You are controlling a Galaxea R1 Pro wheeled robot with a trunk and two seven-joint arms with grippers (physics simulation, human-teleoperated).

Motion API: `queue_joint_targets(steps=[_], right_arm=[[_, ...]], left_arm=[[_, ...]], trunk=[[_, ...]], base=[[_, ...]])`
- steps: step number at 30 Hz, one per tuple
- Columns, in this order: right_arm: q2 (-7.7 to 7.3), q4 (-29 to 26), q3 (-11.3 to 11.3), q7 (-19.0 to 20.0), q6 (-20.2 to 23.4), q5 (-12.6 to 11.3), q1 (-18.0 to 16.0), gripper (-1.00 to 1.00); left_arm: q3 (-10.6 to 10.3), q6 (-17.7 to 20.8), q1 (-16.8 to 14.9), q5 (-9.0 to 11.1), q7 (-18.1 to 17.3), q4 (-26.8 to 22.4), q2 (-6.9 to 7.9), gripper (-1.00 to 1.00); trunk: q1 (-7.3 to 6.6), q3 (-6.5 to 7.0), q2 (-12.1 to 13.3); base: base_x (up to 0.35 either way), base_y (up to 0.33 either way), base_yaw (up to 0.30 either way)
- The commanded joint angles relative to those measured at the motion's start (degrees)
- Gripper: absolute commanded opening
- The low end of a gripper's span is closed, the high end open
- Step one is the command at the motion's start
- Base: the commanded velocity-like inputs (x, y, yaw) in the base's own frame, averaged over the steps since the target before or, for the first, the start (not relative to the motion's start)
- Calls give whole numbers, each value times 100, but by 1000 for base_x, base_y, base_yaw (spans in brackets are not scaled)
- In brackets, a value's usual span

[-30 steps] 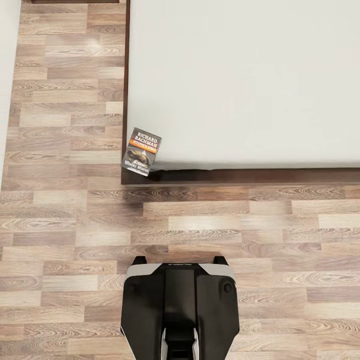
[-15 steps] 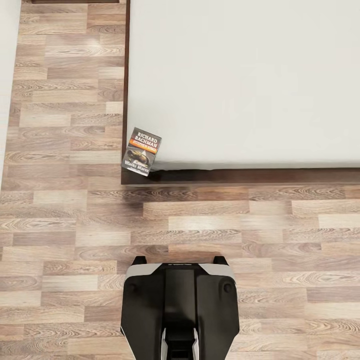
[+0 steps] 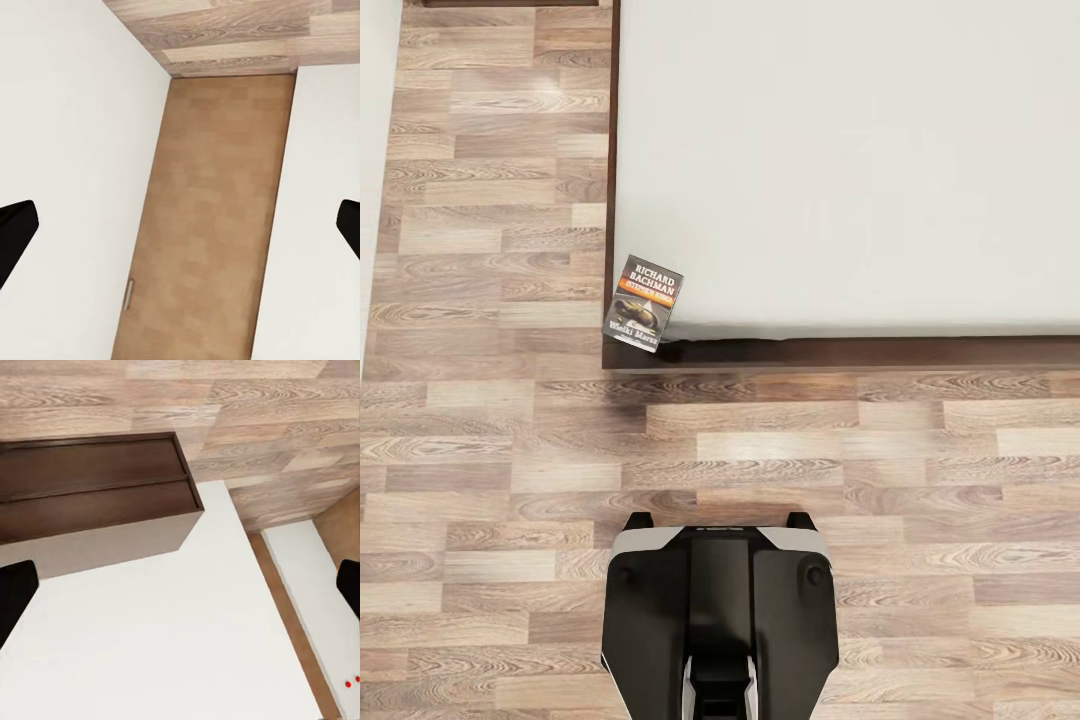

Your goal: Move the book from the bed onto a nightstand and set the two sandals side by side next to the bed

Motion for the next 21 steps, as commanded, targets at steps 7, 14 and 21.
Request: queue_joint_targets(steps=[7,14,21], right_arm=[[-308,-17,-708,713,-89,-25,-216,100],[-581,-94,-1182,921,-130,-16,-307,100],[-733,-171,-1327,976,-148,-18,-331,100]], left_arm=[[-44,24,61,47,27,6,0,100],[-44,15,116,59,29,14,-10,100],[-44,12,131,65,30,16,-16,100]], trunk=[[3,-4,-8],[3,-4,-8],[3,-4,-8]], base=[[0,0,0],[0,0,0],[0,0,0]])
